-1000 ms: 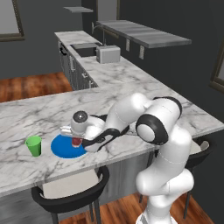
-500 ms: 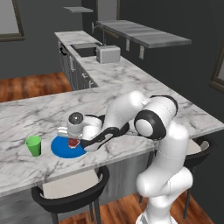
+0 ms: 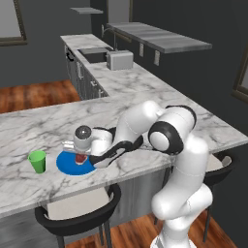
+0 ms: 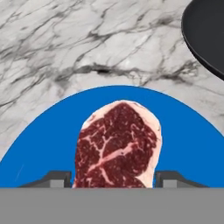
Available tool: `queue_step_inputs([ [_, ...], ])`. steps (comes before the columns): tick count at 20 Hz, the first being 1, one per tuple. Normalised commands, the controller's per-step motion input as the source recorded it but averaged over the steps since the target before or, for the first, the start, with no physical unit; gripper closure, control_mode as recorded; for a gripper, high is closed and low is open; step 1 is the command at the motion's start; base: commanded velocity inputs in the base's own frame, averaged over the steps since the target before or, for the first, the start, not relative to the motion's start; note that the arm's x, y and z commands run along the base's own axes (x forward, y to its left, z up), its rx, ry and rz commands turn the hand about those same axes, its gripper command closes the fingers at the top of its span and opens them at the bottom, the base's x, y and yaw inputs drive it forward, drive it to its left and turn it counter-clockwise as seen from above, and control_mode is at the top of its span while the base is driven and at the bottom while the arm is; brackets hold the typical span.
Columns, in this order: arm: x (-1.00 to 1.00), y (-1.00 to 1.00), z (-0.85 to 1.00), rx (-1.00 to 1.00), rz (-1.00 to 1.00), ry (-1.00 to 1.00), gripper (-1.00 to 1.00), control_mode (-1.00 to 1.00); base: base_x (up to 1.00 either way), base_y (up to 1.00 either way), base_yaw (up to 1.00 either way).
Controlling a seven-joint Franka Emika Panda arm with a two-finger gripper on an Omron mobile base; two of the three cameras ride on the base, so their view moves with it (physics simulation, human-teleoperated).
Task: Pick up the pan with the steak in it and place it on the dining table. Then place the steak on the plate.
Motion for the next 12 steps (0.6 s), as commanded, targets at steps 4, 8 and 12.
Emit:
queue_step_inputs([
  [4, 0.09, 0.0, 0.23, 0.03, -0.02, -0.04, -1.0, -1.0, 0.0, 0.0, 0.0],
  [8, 0.15, 0.0, 0.27, 0.04, -0.03, -0.03, -1.0, -1.0, 0.0, 0.0, 0.0],
  [12, 0.12, -0.02, 0.35, 0.06, -0.03, -0.01, -1.0, -1.0, 0.0, 0.0, 0.0],
])
